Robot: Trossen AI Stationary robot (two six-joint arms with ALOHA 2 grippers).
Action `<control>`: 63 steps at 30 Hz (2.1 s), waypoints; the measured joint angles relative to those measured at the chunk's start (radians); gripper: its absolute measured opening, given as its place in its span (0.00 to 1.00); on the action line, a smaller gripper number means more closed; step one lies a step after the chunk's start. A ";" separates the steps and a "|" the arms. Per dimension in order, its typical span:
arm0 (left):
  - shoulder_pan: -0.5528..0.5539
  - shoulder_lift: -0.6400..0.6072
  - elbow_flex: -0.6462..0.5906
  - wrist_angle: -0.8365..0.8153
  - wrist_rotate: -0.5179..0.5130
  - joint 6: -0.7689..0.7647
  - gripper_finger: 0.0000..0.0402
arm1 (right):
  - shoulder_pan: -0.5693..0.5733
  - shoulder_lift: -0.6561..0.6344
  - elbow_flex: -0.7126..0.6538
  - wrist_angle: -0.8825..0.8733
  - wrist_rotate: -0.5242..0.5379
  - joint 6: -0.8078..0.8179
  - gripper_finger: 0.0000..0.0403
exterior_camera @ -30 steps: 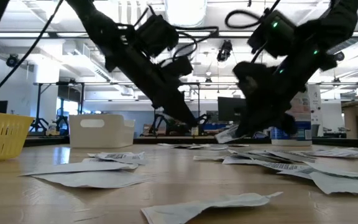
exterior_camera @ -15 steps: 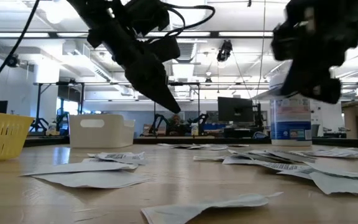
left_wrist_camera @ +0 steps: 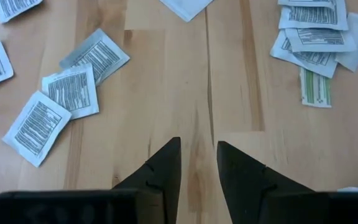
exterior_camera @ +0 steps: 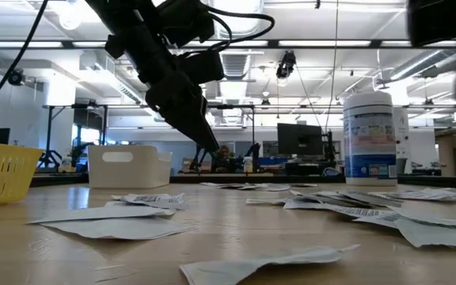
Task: Pick & Place First Aid Supplies
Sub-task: Put the towelette pack into the black bin
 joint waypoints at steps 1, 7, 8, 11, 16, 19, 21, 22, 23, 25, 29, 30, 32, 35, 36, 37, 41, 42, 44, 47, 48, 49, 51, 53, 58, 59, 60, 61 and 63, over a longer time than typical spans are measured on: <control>0.000 0.000 0.000 0.000 0.000 0.000 0.27 | 0.023 0.000 0.000 -0.006 -0.018 0.021 0.02; -0.001 0.000 0.000 -0.001 0.000 0.002 0.27 | 0.163 0.002 0.000 -0.035 -0.074 0.222 0.02; -0.001 0.000 0.000 -0.001 0.000 0.002 0.27 | 0.184 0.002 0.000 -0.035 -0.074 0.254 0.02; -0.001 0.000 0.000 0.000 0.000 0.007 0.27 | 0.245 0.002 0.000 -0.038 -0.074 0.342 0.02; -0.001 0.000 0.000 0.001 0.000 0.009 0.27 | 0.327 0.002 0.000 -0.055 -0.073 0.476 0.02; -0.001 0.000 0.000 0.002 0.000 0.009 0.27 | 0.373 0.002 0.000 -0.078 -0.072 0.564 0.02; -0.001 0.000 0.000 0.002 0.000 0.010 0.27 | 0.401 0.002 0.000 -0.100 -0.072 0.621 0.02; -0.001 0.000 0.000 0.002 0.000 0.013 0.27 | 0.413 0.002 0.000 -0.107 -0.072 0.645 0.02; -0.001 0.000 0.000 0.002 0.000 0.017 0.27 | 0.424 0.002 0.000 -0.114 -0.071 0.666 0.02; -0.001 0.000 0.000 0.002 0.000 0.023 0.27 | 0.441 0.003 0.000 -0.138 -0.060 0.700 0.02; -0.001 0.000 0.000 0.003 0.000 0.027 0.27 | 0.440 0.016 0.000 -0.174 -0.032 0.741 0.02; -0.001 0.000 0.000 0.003 0.000 0.027 0.27 | 0.439 0.022 0.000 -0.177 -0.029 0.745 0.02; -0.001 0.000 0.000 0.003 0.000 0.032 0.27 | 0.439 0.039 0.000 -0.177 -0.022 0.747 0.02; -0.001 0.000 0.000 0.003 0.000 0.038 0.27 | 0.440 0.075 0.000 -0.177 -0.010 0.755 0.02; -0.001 0.000 0.000 0.004 0.000 0.038 0.27 | 0.440 0.087 0.000 -0.177 -0.009 0.764 0.02; -0.001 0.000 0.000 0.004 0.000 0.038 0.27 | 0.439 0.099 0.000 -0.177 -0.008 0.770 0.02; 0.000 0.000 0.000 0.004 0.000 0.038 0.27 | 0.438 0.128 0.000 -0.173 -0.008 0.780 0.05; 0.000 0.000 0.000 0.004 0.000 0.038 0.27 | 0.437 0.133 0.000 -0.173 -0.010 0.787 0.07; 0.000 0.000 0.000 0.004 0.000 0.039 0.27 | 0.437 0.137 0.000 -0.173 -0.011 0.788 0.10; 0.000 0.000 0.000 0.004 0.000 0.042 0.27 | 0.438 0.128 0.000 -0.177 -0.012 0.775 0.17; 0.000 0.000 0.000 0.004 0.000 0.045 0.27 | 0.438 0.122 0.000 -0.182 -0.012 0.774 0.19; 0.000 0.000 0.000 0.004 0.000 0.050 0.27 | 0.438 0.113 0.000 -0.191 -0.016 0.776 0.21; -0.001 0.000 0.000 0.003 -0.006 0.065 0.27 | 0.438 0.093 0.000 -0.203 -0.043 0.786 0.24; 0.000 0.000 0.000 0.002 -0.025 0.076 0.27 | 0.440 0.067 0.000 -0.214 -0.064 0.802 0.26; 0.000 0.000 0.000 -0.012 -0.131 0.108 0.27 | 0.440 -0.002 0.000 -0.249 -0.029 0.809 0.30; 0.000 0.000 0.000 -0.015 -0.147 0.116 0.27 | 0.440 -0.014 0.000 -0.261 0.000 0.804 0.30; 0.001 0.000 0.000 -0.019 -0.155 0.123 0.27 | 0.439 -0.026 0.000 -0.272 0.034 0.799 0.30; 0.004 0.000 0.001 -0.024 -0.156 0.129 0.27 | 0.439 -0.036 0.000 -0.277 0.071 0.793 0.30; 0.010 0.000 0.001 -0.034 -0.156 0.144 0.27 | 0.439 -0.053 0.000 -0.287 0.160 0.767 0.30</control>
